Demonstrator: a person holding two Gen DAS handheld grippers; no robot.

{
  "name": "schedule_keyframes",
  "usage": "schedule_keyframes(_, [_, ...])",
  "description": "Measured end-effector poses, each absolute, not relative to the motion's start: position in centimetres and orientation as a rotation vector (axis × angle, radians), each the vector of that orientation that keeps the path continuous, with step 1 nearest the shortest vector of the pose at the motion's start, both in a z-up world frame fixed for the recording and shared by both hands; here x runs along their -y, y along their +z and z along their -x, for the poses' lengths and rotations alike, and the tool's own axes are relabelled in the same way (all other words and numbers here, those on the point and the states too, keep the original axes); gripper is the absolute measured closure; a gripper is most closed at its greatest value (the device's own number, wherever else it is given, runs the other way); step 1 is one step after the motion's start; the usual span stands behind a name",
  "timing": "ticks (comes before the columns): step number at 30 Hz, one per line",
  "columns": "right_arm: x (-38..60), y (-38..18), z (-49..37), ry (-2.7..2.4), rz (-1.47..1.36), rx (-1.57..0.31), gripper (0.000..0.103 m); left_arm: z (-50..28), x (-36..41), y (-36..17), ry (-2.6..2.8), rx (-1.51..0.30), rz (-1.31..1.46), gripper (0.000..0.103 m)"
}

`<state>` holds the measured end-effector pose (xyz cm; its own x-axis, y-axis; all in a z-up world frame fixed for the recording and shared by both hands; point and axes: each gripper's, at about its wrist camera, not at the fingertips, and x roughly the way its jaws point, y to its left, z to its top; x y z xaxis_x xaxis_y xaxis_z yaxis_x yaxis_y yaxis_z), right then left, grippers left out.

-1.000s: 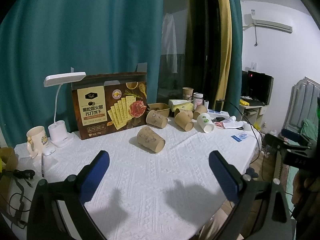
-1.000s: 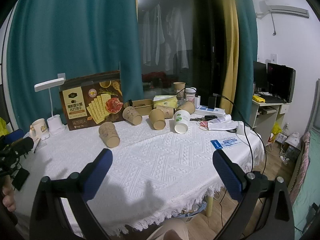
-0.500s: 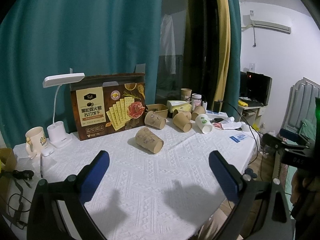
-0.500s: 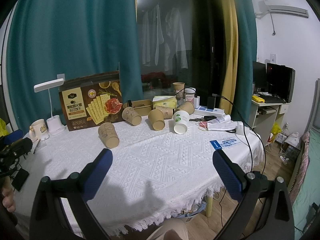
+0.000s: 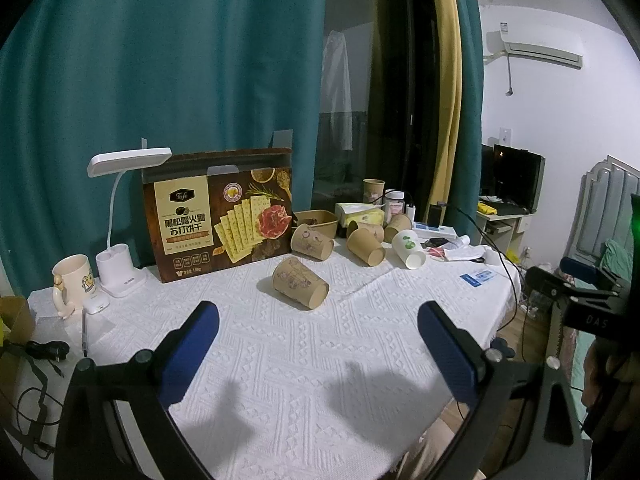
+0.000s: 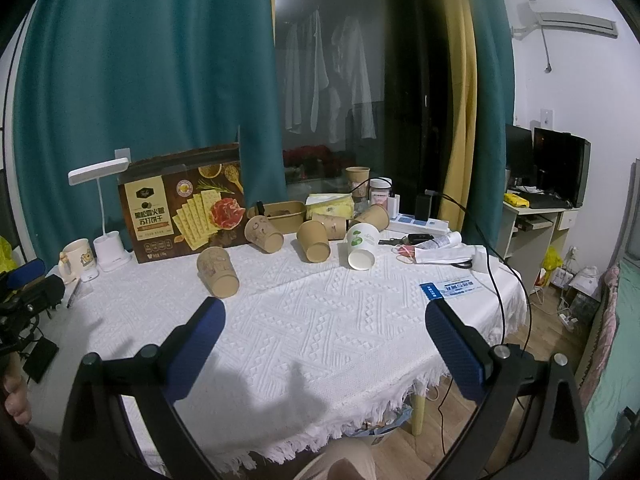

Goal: Flip cup upright
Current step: 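Move the right tool toward the brown paper cup lying on its side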

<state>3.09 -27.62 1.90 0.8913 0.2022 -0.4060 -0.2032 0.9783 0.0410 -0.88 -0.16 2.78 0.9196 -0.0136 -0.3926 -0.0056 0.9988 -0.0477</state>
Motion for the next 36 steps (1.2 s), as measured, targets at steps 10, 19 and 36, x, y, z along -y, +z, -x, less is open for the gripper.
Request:
schedule_keyframes(10, [27.6, 1.3, -5.4, 0.218, 0.009, -0.450, 0.003, -0.7, -0.5, 2.4, 0.004, -0.430, 0.066, 0.003])
schedule_keyframes(19, [27.7, -1.4, -11.8, 0.223, 0.025, -0.513, 0.003, -8.6, -1.5, -2.1, 0.033, -0.663, 0.089, 0.003])
schedule_keyframes(36, [30.0, -8.5, -26.3, 0.217, 0.009, -0.657, 0.003, -25.7, -2.3, -8.4, 0.054, -0.840, 0.283, 0.003])
